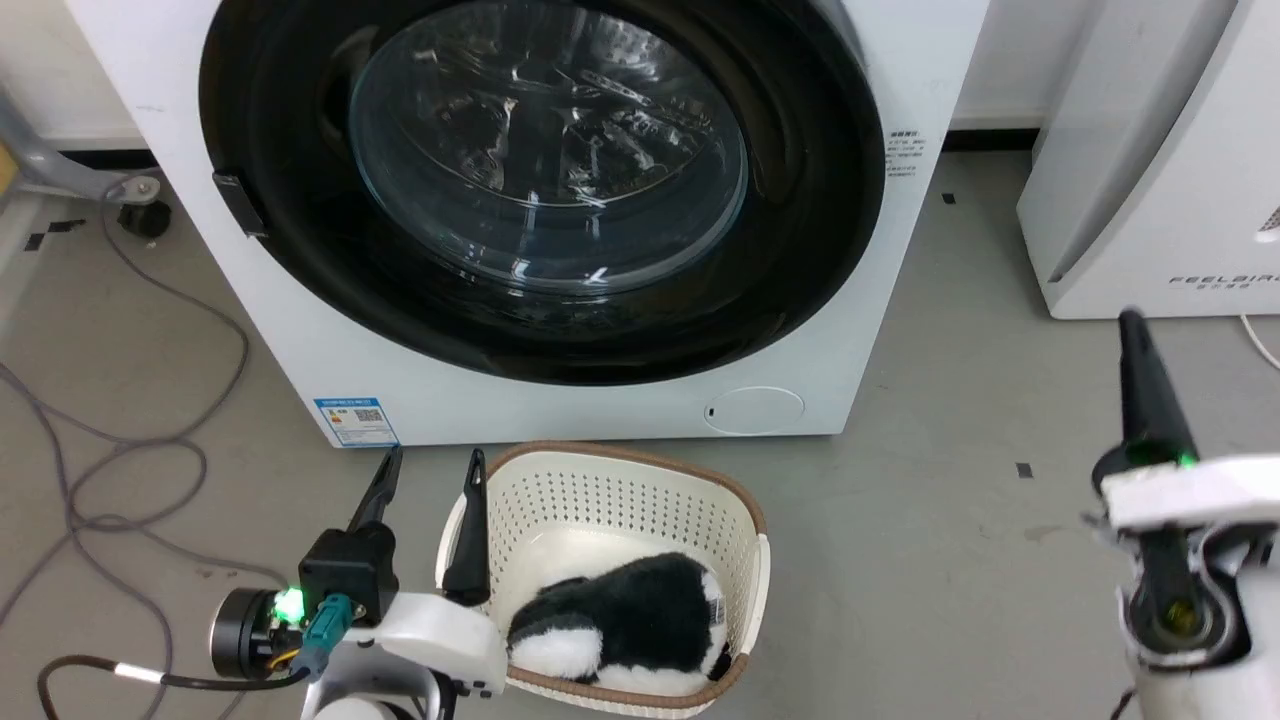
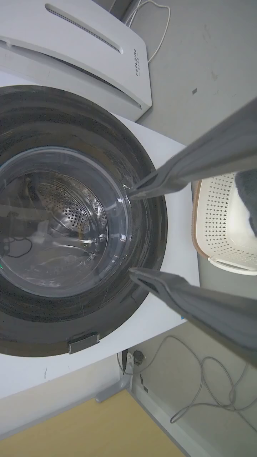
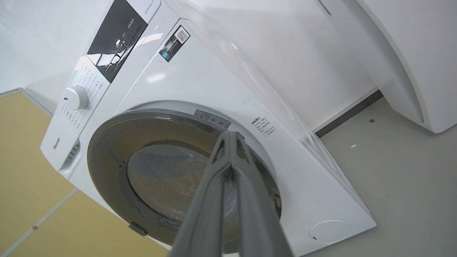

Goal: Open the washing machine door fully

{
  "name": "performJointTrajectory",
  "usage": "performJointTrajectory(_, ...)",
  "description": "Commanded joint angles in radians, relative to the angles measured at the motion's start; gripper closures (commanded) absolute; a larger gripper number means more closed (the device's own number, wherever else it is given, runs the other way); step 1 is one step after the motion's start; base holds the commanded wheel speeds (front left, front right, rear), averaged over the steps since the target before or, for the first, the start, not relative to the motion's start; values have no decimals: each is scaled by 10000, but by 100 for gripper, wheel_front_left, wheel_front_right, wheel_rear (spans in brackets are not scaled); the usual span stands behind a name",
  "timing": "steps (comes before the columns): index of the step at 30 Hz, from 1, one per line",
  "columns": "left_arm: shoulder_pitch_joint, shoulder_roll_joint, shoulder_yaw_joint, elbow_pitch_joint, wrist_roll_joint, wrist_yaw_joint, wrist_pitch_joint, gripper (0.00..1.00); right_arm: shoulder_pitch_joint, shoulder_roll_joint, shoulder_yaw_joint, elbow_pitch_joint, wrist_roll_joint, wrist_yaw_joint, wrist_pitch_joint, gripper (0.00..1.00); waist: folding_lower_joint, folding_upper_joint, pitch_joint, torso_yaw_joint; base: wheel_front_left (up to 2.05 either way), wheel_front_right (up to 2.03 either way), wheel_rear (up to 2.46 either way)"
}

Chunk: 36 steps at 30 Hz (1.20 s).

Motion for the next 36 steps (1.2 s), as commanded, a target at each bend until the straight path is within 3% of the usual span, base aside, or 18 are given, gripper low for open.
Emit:
performJointTrajectory(1, -218, 1, -49, 29, -71, 83, -118, 0, -481, -156, -8, 235, 534, 39, -76, 100, -1, 0, 72, -13, 0, 0, 0)
performJointTrajectory(17, -801, -6, -532, -73, -104, 175, -449, 0, -4851, -1648, 1402, 3668, 4076, 46, 663, 100, -1, 0, 817, 208, 0, 0, 0)
performJointTrajectory(27, -1232, -10, -824, -198, -112, 292, -657, 0, -8008, -2225, 3181, 6238, 5475, 50, 2315, 100, -1, 0, 1496, 300, 0, 0, 0)
performJointTrajectory(36, -1625, -13, -1080, -297, -155, 378, -842, 0, -10295, -2498, 4807, 7480, 6223, 54, 3791, 100, -1, 0, 2147, 333, 0, 0, 0)
